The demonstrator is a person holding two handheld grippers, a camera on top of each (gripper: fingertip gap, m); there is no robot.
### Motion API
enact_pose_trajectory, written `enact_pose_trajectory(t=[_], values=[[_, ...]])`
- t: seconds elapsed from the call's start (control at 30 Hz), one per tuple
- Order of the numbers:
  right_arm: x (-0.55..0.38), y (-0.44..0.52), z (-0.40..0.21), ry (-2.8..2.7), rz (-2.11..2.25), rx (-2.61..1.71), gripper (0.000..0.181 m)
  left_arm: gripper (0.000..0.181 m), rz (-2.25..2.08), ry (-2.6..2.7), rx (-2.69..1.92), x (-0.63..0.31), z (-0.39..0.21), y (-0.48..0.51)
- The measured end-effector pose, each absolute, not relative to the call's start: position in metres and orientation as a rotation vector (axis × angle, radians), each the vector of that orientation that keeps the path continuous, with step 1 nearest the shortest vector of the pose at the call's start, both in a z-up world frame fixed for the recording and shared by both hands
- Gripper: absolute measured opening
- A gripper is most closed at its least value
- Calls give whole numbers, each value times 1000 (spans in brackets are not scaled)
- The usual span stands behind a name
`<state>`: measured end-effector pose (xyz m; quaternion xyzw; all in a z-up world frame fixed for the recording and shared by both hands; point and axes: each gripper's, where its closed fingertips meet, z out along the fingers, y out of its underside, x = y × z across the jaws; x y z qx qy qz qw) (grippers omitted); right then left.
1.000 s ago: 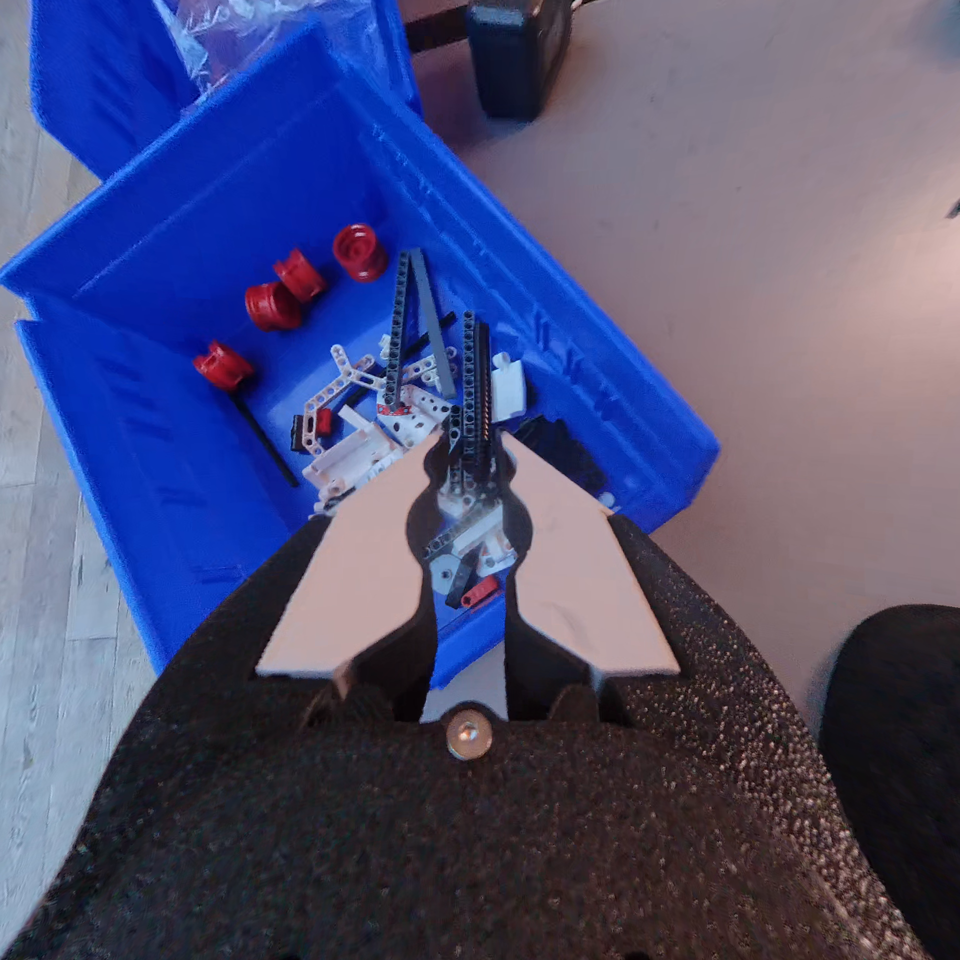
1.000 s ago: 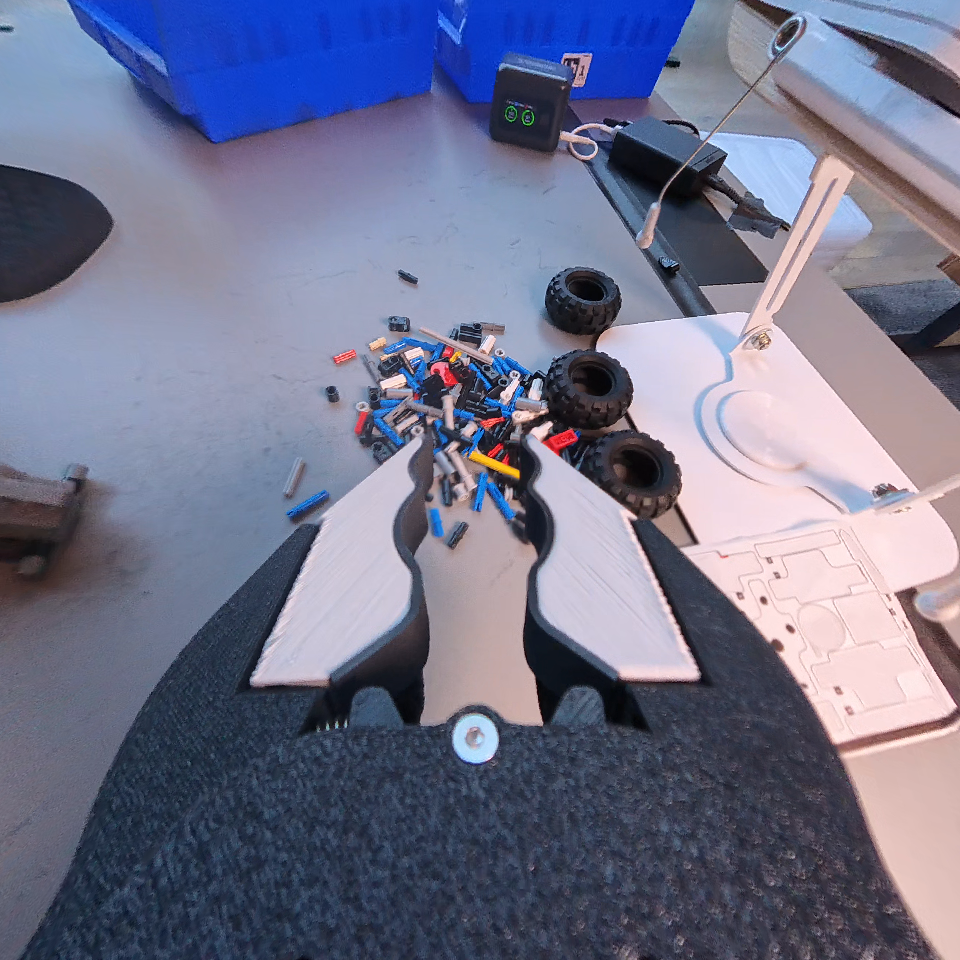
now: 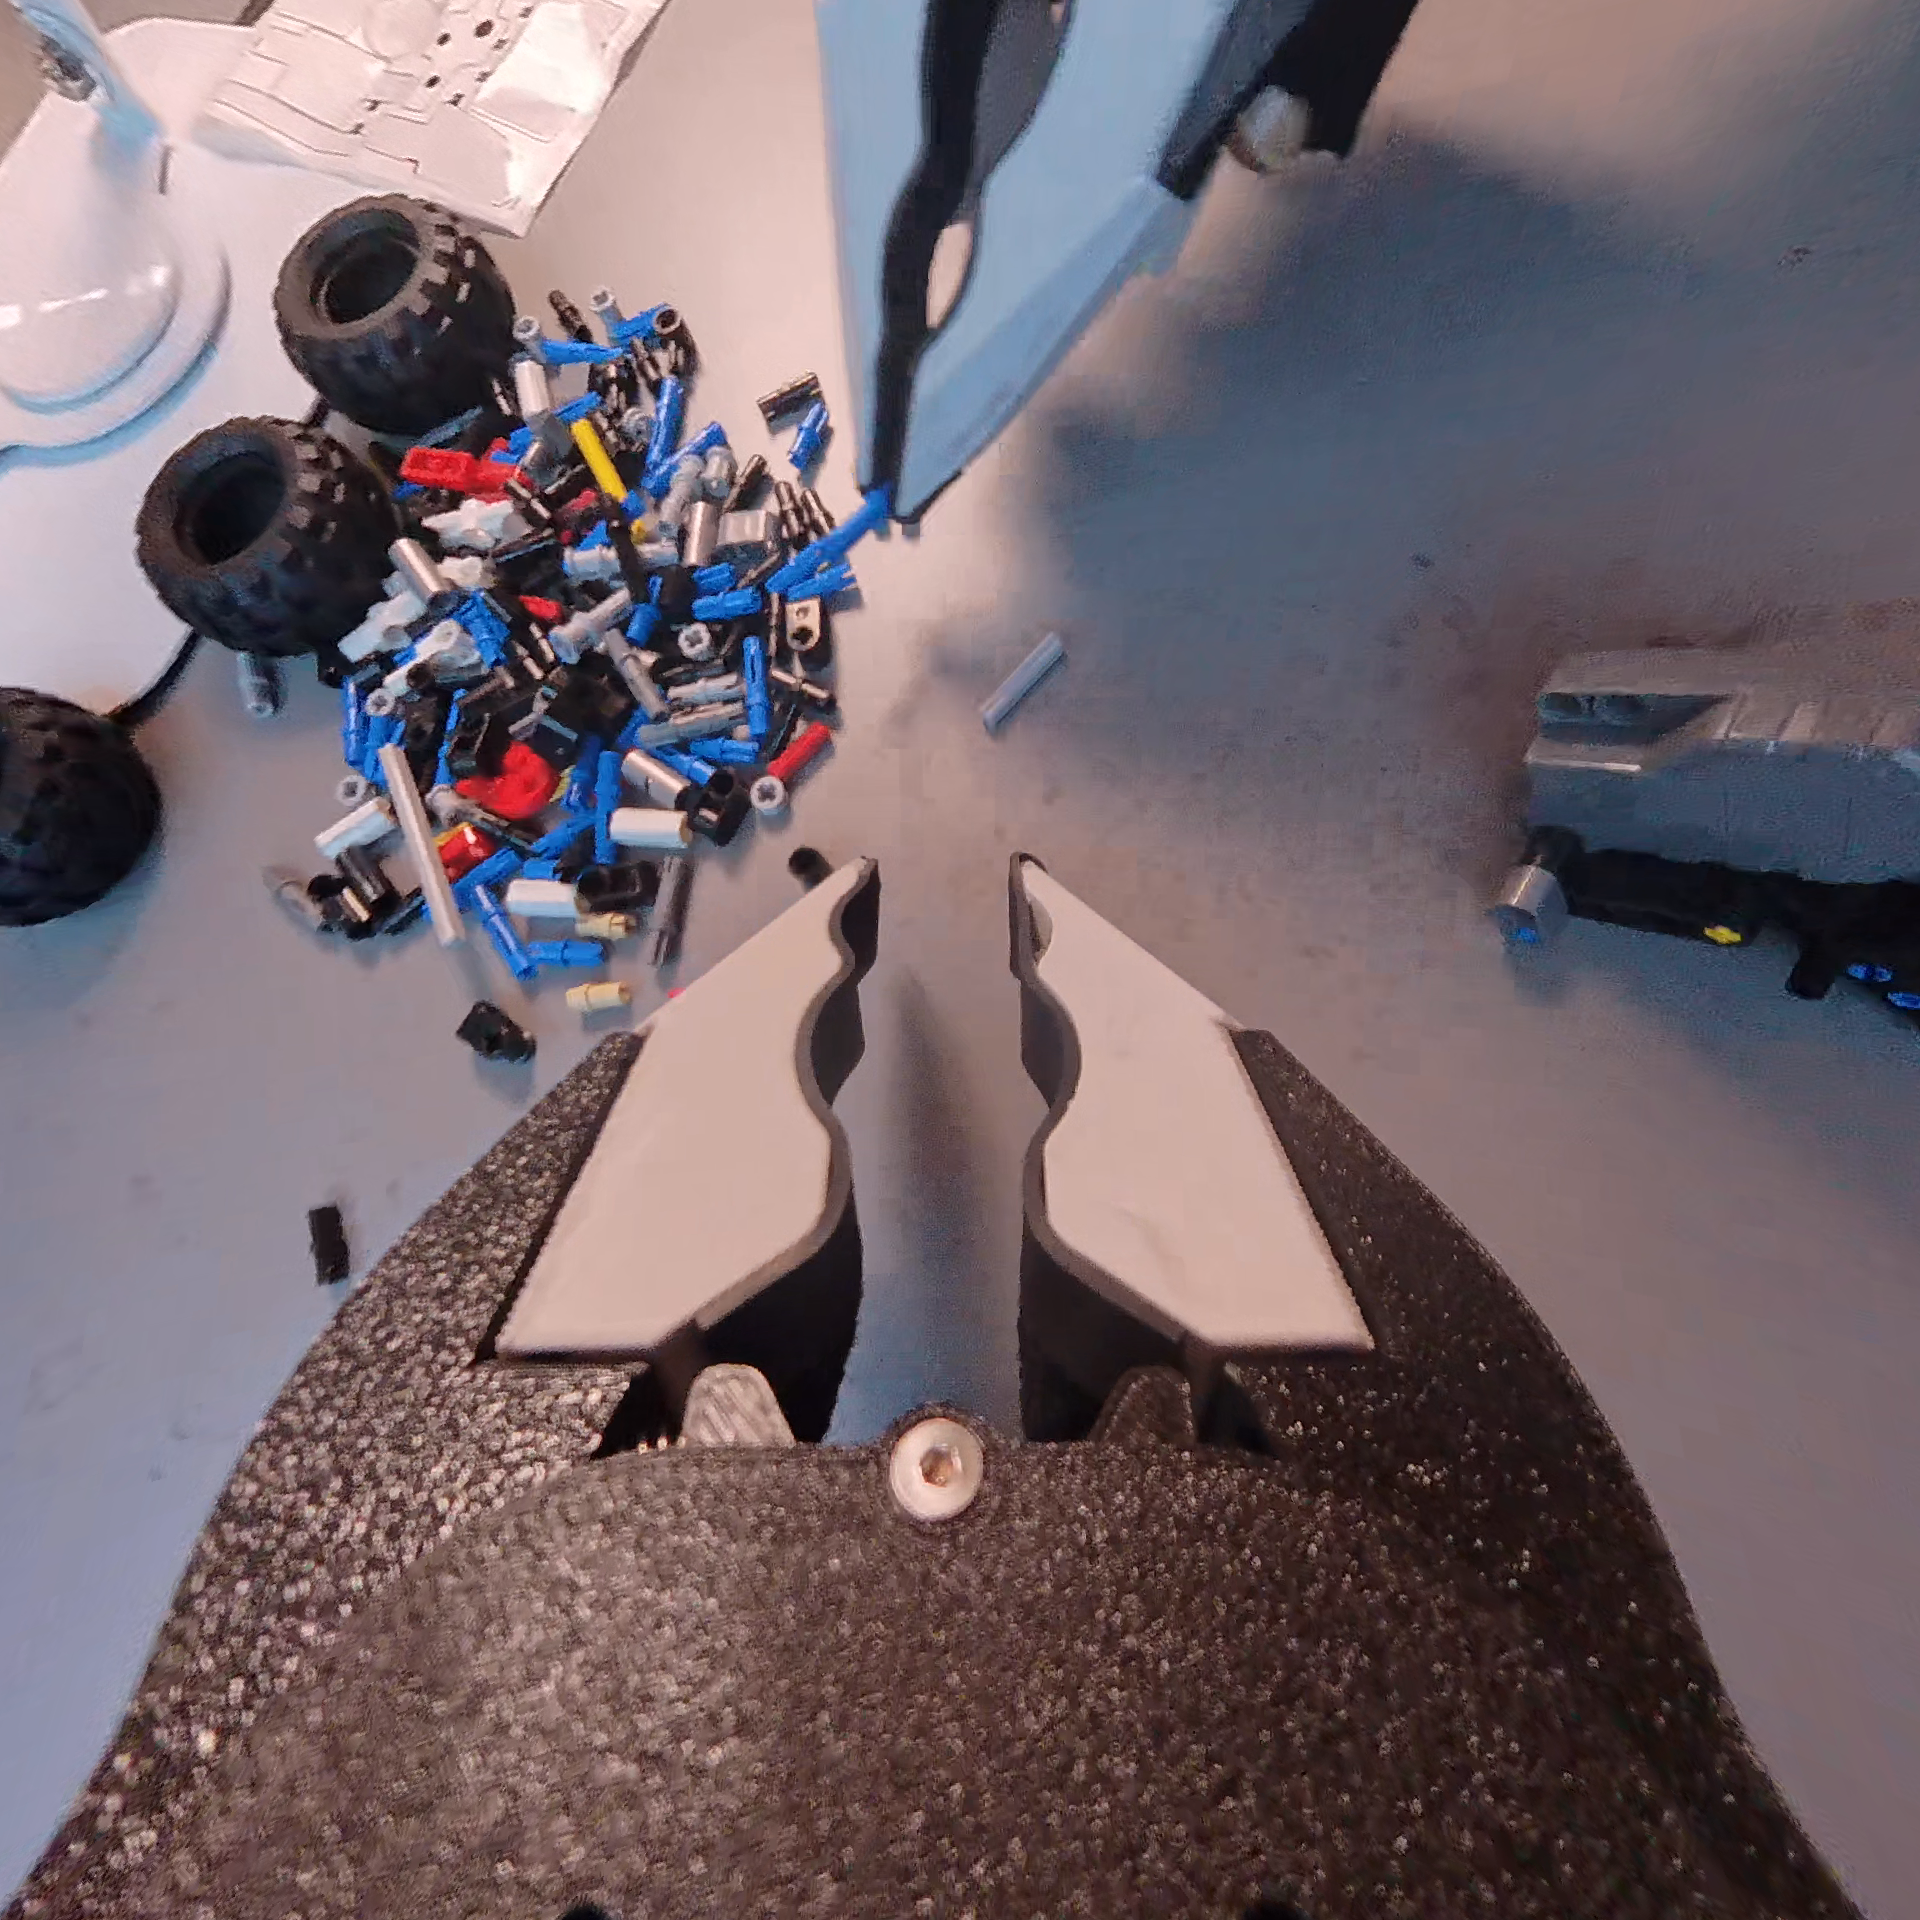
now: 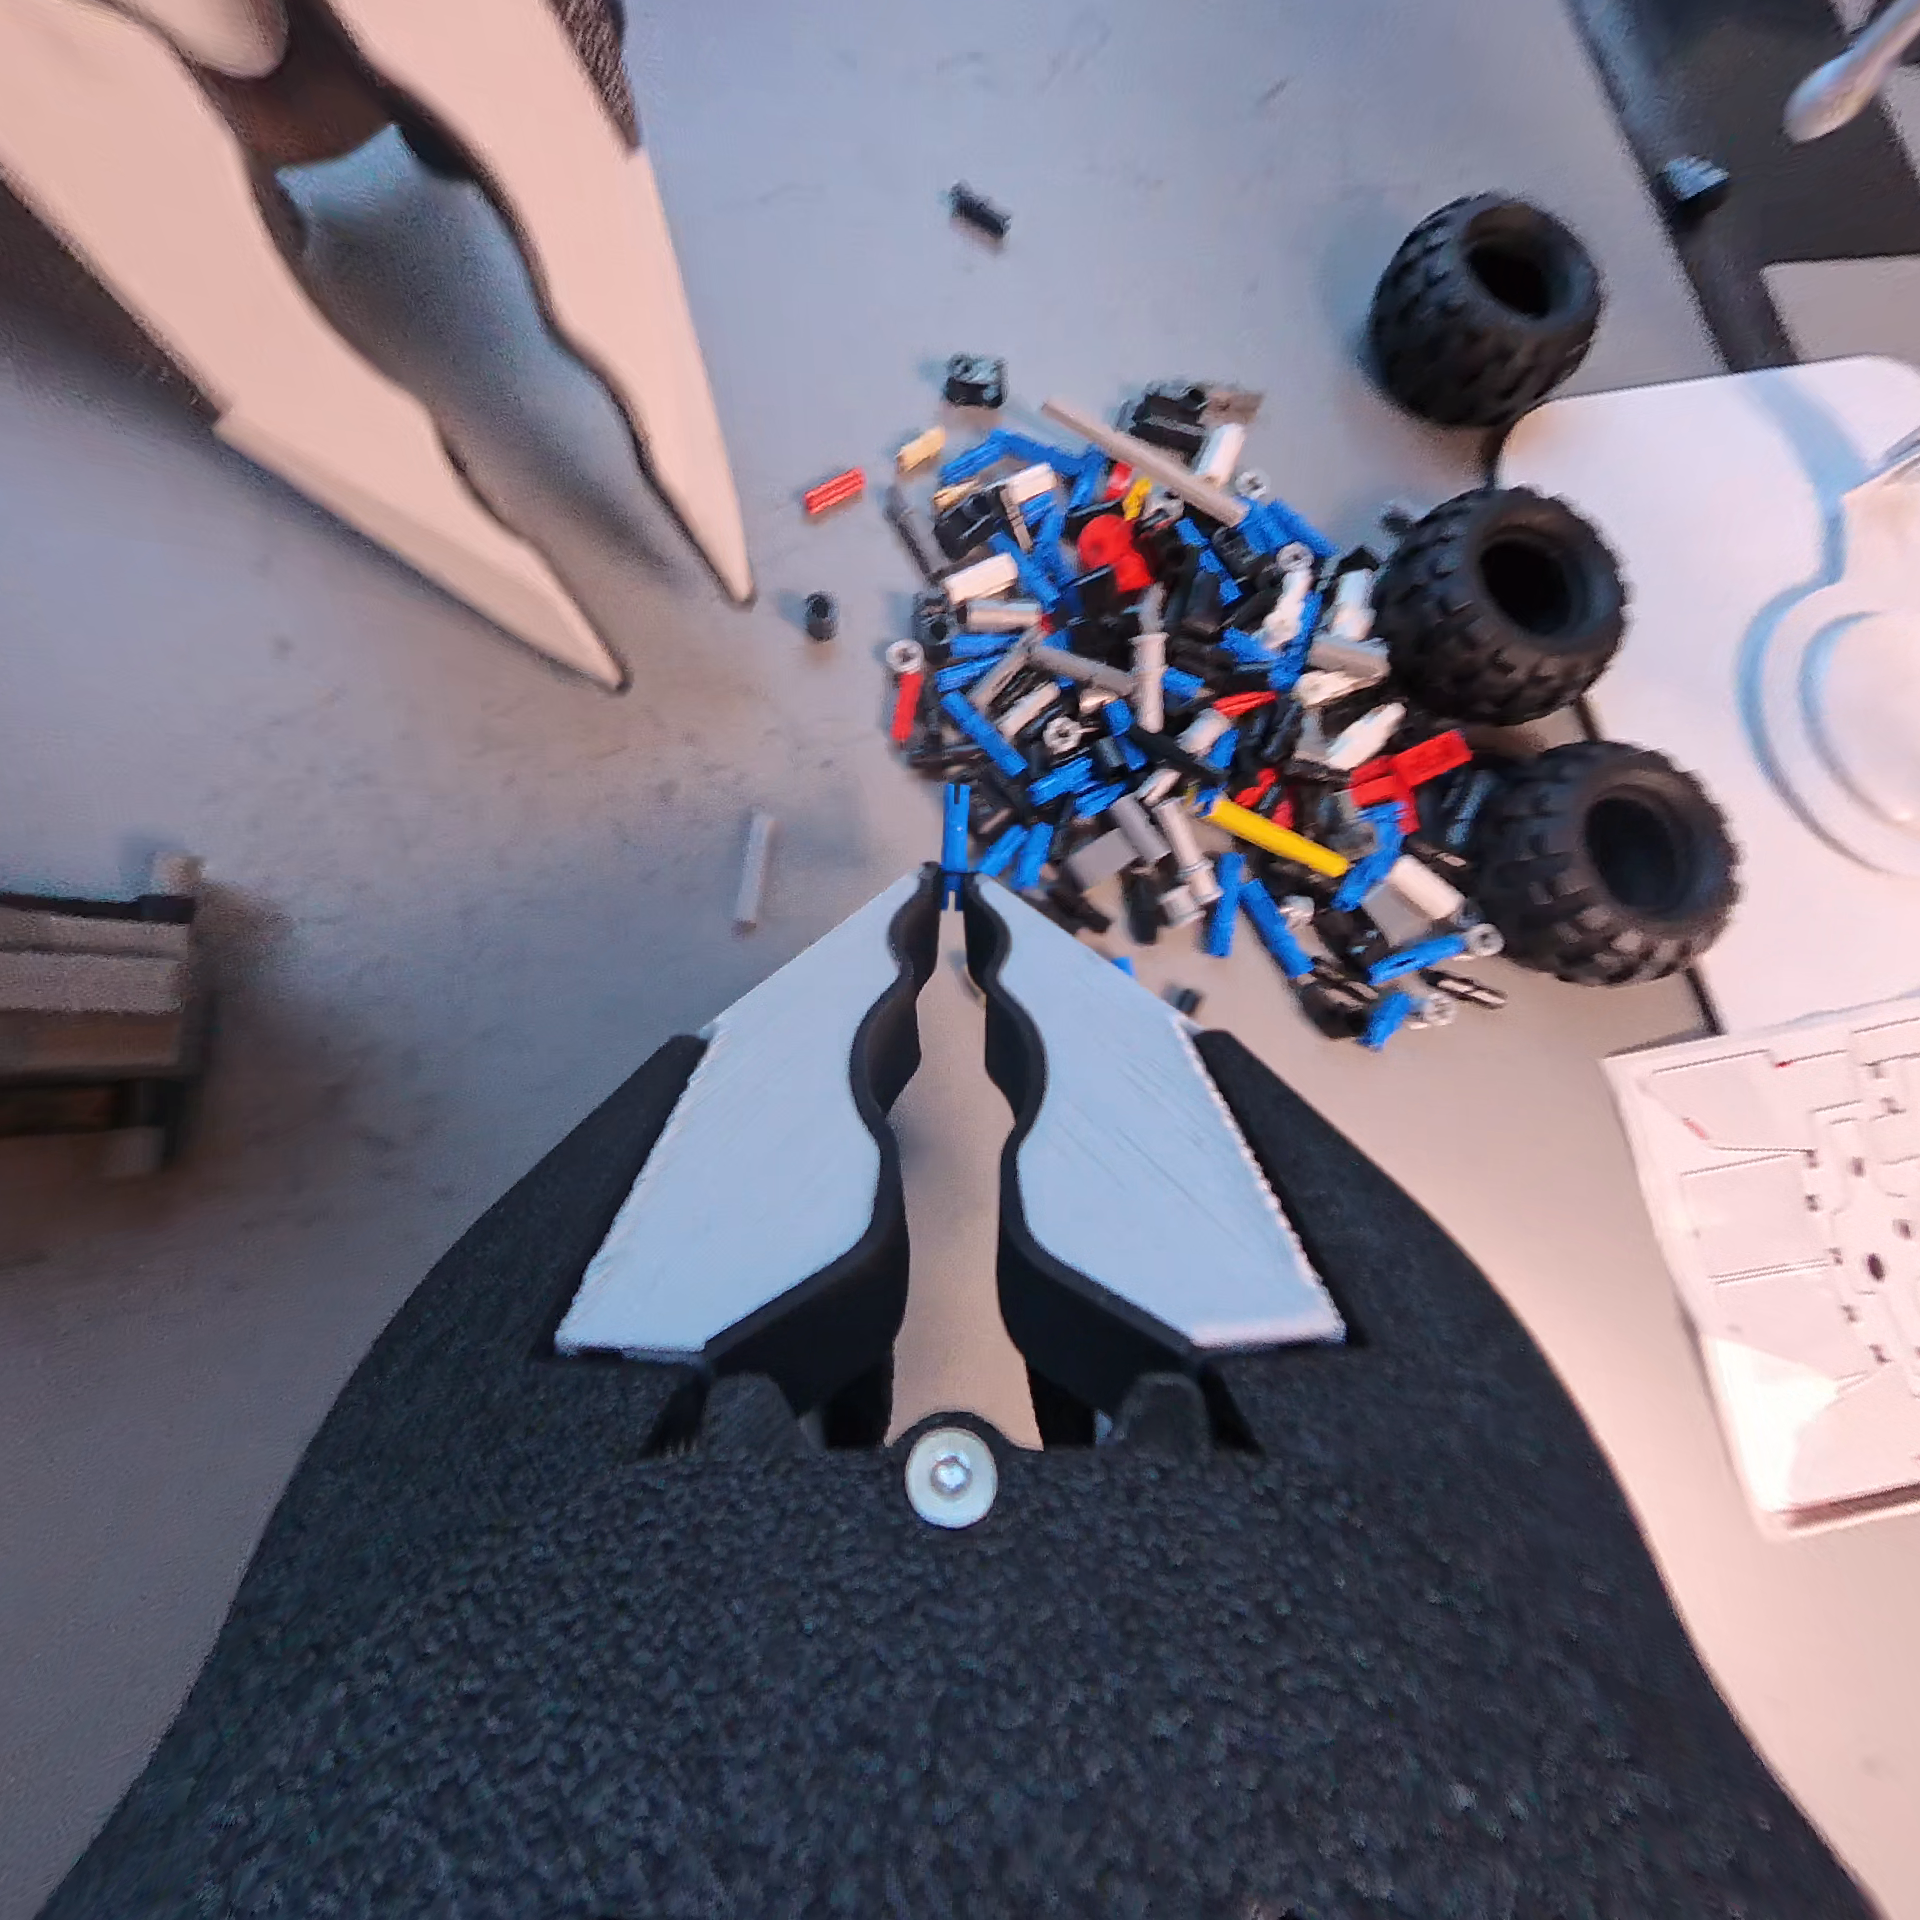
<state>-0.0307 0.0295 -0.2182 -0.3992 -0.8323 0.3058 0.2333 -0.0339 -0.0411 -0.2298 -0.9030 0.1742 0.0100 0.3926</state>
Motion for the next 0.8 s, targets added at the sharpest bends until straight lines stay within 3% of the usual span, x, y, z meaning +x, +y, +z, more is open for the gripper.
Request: enact_pose_trajectory(t=[0.13, 0.27, 0.37, 0.5, 0.73, 0.8], values=[[-58, 47, -216, -2222, 787, -1070, 4, 24, -13, 519, -2280, -18, -232, -17], [-69, 56, -214, -2160, 805, -1055, 19, 23, 35, 623, -2295, -12, -239, -6], [-64, 67, -199, -2098, 819, -1054, 21, 6, -23, 650, -2296, -5, -241, -6], [-49, 83, -182, -2035, 829, -1076, 21, 3, -62, 627, -2323, -10, -239, -3], [-16, 81, -181, -2024, 846, -1107, 21, 4, 49, 400, -2261, -67, -209, 23], [-8, 79, -185, -2035, 832, -1109, 22, 15, 63, 353, -2258, -79, -209, 28]])
